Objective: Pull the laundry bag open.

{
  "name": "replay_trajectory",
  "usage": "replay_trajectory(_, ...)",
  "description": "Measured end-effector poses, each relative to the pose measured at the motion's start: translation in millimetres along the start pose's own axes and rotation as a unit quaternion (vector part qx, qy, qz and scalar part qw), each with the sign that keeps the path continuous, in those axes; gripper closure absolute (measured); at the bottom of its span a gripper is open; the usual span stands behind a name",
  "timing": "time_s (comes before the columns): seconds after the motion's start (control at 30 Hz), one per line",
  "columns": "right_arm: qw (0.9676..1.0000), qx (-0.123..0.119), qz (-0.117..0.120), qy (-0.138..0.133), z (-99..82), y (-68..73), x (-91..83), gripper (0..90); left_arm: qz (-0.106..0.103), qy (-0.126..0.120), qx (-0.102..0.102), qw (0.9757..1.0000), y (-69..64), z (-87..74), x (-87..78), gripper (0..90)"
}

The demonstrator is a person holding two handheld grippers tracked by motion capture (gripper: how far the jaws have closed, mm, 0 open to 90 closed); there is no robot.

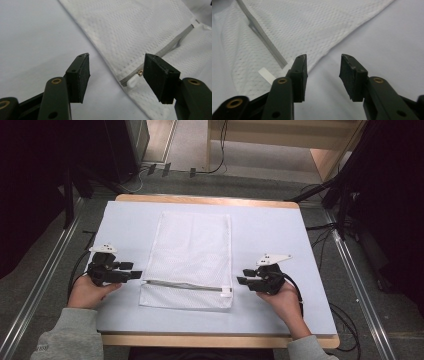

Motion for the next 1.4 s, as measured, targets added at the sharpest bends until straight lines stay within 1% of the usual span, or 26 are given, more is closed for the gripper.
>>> replay_trajectory(0.03,1.0,-0.002,-0.002,-0.001,-0.4,-2.5,-0.9,54.5,0.001,-0.004,-0.004,1.0,2.0,0.2,-1.2,37.5)
replay_trajectory(0.13,0.9999,0.003,-0.012,-0.004,-2.9,-11.3,-5.4,50.6,0.011,-0.009,-0.018,0.9997,9.0,-0.4,-4.4,36.6)
replay_trajectory(0.27,0.9996,0.013,-0.024,-0.007,-5.5,-21.2,-10.5,45.2,0.027,-0.011,-0.026,0.9992,17.1,-1.9,-6.4,35.6)
replay_trajectory(0.4,0.9991,0.015,-0.038,-0.012,-7.8,-30.8,-12.3,39.0,0.037,-0.01,-0.03,0.9988,23.3,-3.2,-6.5,34.0)
replay_trajectory(0.5,0.9986,0.019,-0.047,-0.015,-9.3,-36.0,-12.6,37.0,0.041,-0.01,-0.036,0.9985,26.7,-4.1,-5.9,31.8)
replay_trajectory(0.53,0.9984,0.023,-0.05,-0.015,-9.8,-37.1,-12.4,36.3,0.043,-0.008,-0.035,0.9984,27.9,-4.7,-5.6,30.8)
replay_trajectory(0.57,0.9983,0.027,-0.05,-0.013,-10.2,-37.4,-12.3,36.1,0.044,-0.008,-0.035,0.9984,28.5,-5.1,-5.4,30.5)
replay_trajectory(0.63,0.9983,0.027,-0.05,-0.012,-10.8,-38.0,-11.8,35.6,0.046,-0.004,-0.037,0.9983,29.9,-5.9,-5.4,30.2)
replay_trajectory(0.7,0.9983,0.023,-0.052,-0.011,-11.2,-38.7,-10.9,35.4,0.049,-0.006,-0.039,0.998,30.3,-5.9,-5.3,30.1)
replay_trajectory(0.8,0.9983,0.026,-0.051,-0.01,-11.6,-38.8,-10.3,35.1,0.05,-0.007,-0.04,0.9979,30.6,-5.8,-5.3,30.1)
replay_trajectory(0.9,0.9982,0.027,-0.052,-0.007,-12.5,-39.4,-9.9,34.9,0.05,-0.002,-0.038,0.998,31.1,-6.5,-5.2,30.1)
replay_trajectory(1.17,0.9982,0.032,-0.05,-0.002,-14.0,-39.1,-8.3,34.2,0.052,-0.001,-0.038,0.9979,31.9,-6.9,-4.6,30.0)
replay_trajectory(1.4,0.9983,0.032,-0.05,0.003,-15.7,-39.4,-7.1,32.5,0.053,-0.008,-0.04,0.9978,32.7,-5.9,-4.7,28.6)
Point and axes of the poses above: each handheld gripper's, and its own axes: x roughly forward along the jaws, z roughly out of its top, y roughly to its left, the point moved 7 cm from there along x, roughly forward along the jaws, and after that the axes turned 6 degrees about -y, right-handed, at the moved point
